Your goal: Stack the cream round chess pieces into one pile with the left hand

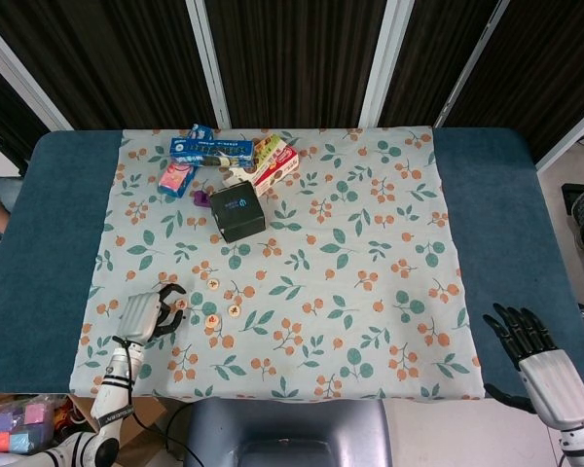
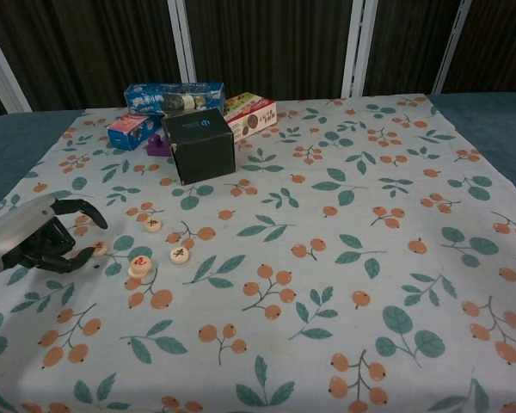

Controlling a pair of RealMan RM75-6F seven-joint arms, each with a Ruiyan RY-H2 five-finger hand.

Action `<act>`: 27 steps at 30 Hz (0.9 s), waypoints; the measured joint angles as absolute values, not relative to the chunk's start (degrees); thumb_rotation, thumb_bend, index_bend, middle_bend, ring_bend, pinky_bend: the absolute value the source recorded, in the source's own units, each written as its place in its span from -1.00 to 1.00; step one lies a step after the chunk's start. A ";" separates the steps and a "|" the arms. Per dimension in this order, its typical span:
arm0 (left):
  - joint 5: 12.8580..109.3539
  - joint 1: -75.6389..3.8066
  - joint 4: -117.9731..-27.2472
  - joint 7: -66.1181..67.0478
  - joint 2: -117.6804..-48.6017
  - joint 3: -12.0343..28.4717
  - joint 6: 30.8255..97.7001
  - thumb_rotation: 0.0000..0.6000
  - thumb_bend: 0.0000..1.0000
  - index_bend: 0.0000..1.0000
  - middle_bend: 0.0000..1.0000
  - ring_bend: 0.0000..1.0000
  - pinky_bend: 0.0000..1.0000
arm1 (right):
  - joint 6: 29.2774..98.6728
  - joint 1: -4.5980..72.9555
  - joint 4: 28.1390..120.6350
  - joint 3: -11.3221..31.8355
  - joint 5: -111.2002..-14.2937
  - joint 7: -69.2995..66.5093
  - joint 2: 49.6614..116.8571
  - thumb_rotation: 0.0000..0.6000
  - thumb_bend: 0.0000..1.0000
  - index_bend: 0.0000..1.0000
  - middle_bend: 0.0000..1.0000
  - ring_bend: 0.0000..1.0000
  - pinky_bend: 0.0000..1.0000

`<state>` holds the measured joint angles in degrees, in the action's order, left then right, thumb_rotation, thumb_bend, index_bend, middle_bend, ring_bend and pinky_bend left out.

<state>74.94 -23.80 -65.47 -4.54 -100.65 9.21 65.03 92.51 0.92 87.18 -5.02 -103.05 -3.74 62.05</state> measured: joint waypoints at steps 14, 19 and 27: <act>73.95 -24.70 -60.89 -4.46 -103.39 8.97 63.40 1.00 -0.12 -0.19 1.00 1.00 1.00 | 92.82 0.79 86.99 -5.00 -103.05 -4.12 61.91 1.00 -0.71 -1.00 -1.00 -1.00 -1.00; 73.90 -24.75 -60.45 -4.80 -103.51 9.03 63.41 1.00 -0.12 -0.14 1.00 1.00 1.00 | 92.65 0.83 87.06 -4.97 -102.94 -3.90 61.97 1.00 -0.71 -1.00 -1.00 -1.00 -1.00; 74.03 -24.98 -59.39 -4.67 -103.84 9.10 63.53 1.00 -0.12 -0.10 1.00 1.00 1.00 | 92.38 0.90 87.16 -4.91 -102.76 -3.68 62.02 1.00 -0.71 -1.00 -1.00 -1.00 -1.00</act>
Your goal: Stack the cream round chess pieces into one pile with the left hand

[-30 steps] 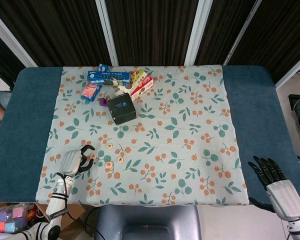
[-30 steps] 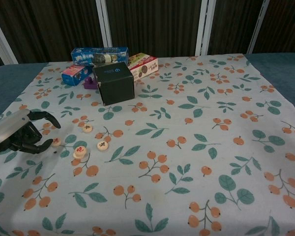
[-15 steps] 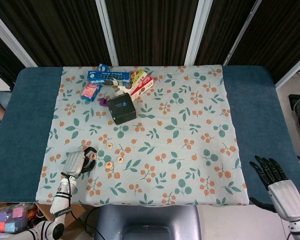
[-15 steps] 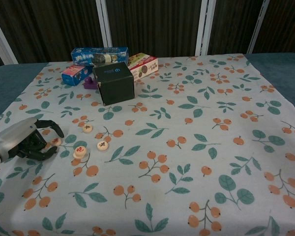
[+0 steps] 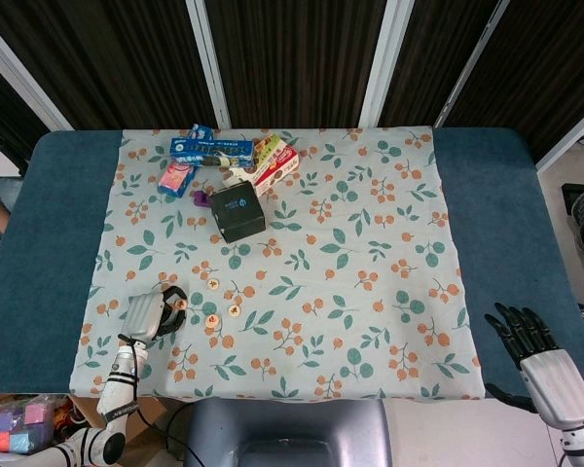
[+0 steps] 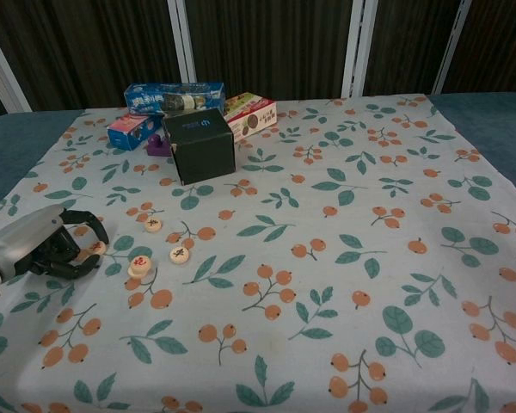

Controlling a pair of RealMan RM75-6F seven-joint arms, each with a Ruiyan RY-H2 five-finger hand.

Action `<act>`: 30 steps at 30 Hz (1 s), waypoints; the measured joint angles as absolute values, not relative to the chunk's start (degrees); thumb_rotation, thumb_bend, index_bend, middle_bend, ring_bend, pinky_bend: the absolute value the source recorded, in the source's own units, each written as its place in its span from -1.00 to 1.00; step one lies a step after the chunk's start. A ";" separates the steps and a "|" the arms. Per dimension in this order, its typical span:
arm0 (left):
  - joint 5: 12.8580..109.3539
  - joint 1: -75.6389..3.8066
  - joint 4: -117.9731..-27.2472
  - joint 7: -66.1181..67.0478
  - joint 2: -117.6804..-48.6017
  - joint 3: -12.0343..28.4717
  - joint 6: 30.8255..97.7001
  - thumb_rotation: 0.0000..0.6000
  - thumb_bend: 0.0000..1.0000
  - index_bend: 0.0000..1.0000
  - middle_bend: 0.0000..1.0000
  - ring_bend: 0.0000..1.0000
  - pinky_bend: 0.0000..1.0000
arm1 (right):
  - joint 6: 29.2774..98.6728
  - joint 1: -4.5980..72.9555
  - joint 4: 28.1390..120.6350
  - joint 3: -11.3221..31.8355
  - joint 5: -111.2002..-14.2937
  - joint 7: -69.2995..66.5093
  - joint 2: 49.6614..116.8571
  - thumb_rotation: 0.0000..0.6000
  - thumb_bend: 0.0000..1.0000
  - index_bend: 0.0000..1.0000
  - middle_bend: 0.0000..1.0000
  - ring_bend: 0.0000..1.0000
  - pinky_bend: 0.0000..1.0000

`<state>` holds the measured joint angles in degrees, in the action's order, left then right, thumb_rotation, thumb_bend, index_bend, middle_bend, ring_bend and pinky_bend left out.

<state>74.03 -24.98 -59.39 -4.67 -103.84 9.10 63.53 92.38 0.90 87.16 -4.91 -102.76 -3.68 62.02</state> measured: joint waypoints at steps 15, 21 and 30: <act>75.46 -24.87 -61.98 -4.71 -102.79 9.27 66.20 1.00 -0.08 0.04 1.00 1.00 1.00 | 92.24 0.97 87.20 -4.93 -102.81 -3.63 62.06 1.00 -0.71 -1.00 -1.00 -1.00 -1.00; 77.69 -24.48 -68.47 -3.48 -100.81 8.68 68.90 1.00 -0.08 0.04 1.00 1.00 1.00 | 92.21 1.01 87.17 -5.06 -103.06 -3.63 62.06 1.00 -0.71 -1.00 -1.00 -1.00 -1.00; 78.75 -24.24 -74.26 0.63 -100.44 6.95 69.55 1.00 -0.08 0.04 1.00 1.00 1.00 | 92.63 0.95 87.04 -5.13 -103.31 -4.14 61.91 1.00 -0.71 -1.00 -1.00 -1.00 -1.00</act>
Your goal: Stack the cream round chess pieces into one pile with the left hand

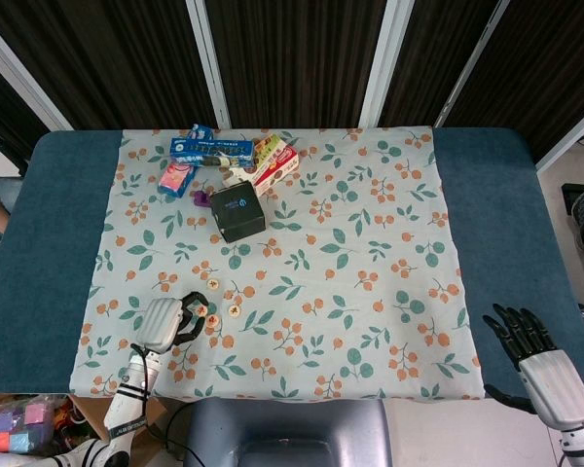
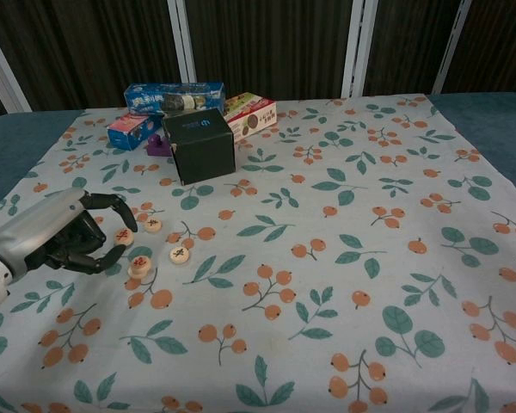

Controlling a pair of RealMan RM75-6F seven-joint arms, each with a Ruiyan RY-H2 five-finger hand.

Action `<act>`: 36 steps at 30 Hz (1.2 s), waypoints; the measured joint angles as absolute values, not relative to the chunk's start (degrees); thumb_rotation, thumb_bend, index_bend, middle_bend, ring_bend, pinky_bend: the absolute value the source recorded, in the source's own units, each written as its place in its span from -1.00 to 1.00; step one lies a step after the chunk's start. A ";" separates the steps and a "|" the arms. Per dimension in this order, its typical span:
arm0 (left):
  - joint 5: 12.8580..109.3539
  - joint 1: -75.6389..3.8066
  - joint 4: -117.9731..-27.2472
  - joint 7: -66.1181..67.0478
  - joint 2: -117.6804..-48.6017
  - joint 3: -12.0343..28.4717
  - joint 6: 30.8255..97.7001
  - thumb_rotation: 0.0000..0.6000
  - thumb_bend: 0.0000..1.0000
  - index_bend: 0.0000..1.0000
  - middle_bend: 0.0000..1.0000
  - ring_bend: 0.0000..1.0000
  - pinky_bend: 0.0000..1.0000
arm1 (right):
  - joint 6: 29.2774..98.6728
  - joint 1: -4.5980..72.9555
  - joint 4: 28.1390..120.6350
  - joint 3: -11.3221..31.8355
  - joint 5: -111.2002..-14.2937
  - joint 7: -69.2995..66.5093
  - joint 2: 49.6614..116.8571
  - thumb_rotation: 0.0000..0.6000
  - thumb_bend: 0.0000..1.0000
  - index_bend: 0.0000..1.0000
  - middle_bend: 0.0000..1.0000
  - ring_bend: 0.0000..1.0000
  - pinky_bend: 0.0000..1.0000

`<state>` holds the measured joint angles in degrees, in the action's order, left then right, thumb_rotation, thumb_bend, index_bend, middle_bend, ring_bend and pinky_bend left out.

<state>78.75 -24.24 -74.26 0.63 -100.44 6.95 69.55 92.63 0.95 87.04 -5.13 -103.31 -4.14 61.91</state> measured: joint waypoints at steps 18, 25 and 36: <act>77.47 -24.81 -73.09 3.28 -103.07 6.48 67.83 1.00 -0.09 0.01 1.00 1.00 1.00 | 92.61 0.96 87.01 -5.17 -103.31 -4.22 61.86 1.00 -0.71 -1.00 -1.00 -1.00 -1.00; 77.20 -24.75 -72.73 3.19 -103.19 6.39 67.52 1.00 -0.09 -0.02 1.00 1.00 1.00 | 92.64 0.95 86.98 -5.14 -103.26 -4.29 61.87 1.00 -0.71 -1.00 -1.00 -1.00 -1.00; 77.22 -24.63 -72.19 2.47 -102.86 6.12 67.12 1.00 -0.09 -0.08 1.00 1.00 1.00 | 92.57 0.94 87.02 -5.07 -103.09 -4.11 61.91 1.00 -0.71 -1.00 -1.00 -1.00 -1.00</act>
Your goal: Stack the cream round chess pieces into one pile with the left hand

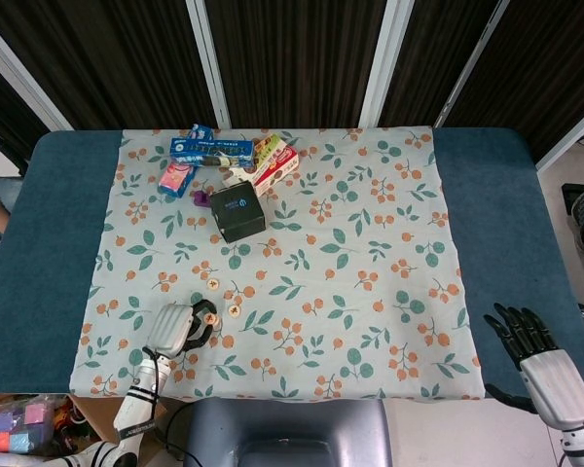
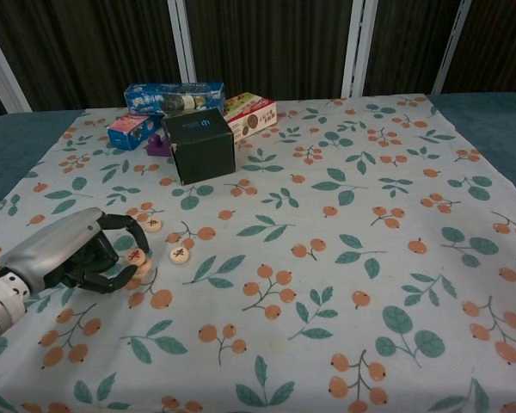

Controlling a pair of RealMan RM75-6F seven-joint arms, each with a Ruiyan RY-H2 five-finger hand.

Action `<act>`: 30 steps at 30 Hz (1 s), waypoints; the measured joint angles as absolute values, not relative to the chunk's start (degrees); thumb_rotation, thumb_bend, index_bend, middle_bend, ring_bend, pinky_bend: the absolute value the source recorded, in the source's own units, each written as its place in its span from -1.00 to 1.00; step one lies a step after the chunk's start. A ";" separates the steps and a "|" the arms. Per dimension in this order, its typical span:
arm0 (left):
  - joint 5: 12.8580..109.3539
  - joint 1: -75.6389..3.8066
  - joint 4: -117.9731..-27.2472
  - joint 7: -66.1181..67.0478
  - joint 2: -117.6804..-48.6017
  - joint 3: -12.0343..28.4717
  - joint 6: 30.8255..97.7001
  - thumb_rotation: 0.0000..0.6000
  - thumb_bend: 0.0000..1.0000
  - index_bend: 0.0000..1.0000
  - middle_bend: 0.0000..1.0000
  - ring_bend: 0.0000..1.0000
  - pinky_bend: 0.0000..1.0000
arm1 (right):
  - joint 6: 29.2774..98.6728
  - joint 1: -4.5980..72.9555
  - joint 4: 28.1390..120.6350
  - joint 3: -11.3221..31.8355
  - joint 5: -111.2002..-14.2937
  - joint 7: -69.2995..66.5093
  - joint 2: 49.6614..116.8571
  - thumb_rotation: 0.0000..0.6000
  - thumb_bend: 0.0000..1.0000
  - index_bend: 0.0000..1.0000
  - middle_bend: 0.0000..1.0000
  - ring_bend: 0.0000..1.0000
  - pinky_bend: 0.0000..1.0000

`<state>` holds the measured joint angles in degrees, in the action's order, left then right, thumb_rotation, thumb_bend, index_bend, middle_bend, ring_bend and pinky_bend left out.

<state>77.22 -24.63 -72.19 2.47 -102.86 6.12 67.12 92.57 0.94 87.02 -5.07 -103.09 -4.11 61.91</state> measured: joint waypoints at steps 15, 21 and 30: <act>78.07 -24.50 -72.30 1.17 -102.44 5.83 67.42 1.00 -0.10 -0.19 1.00 1.00 1.00 | 92.68 0.91 87.07 -4.98 -103.00 -4.11 61.94 1.00 -0.71 -1.00 -1.00 -1.00 -1.00; 78.18 -24.57 -72.46 1.38 -102.54 5.90 67.52 1.00 -0.10 -0.19 1.00 1.00 1.00 | 92.80 0.87 87.08 -4.97 -103.02 -4.22 61.88 1.00 -0.71 -1.00 -1.00 -1.00 -1.00; 79.78 -24.37 -74.06 1.61 -101.90 5.05 68.45 1.00 -0.03 -0.20 1.00 1.00 1.00 | 92.64 0.93 87.04 -5.10 -103.21 -4.25 61.88 1.00 -0.71 -1.00 -1.00 -1.00 -1.00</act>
<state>79.78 -24.37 -74.06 1.61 -101.90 5.05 68.45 92.64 0.93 87.04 -5.10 -103.21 -4.25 61.88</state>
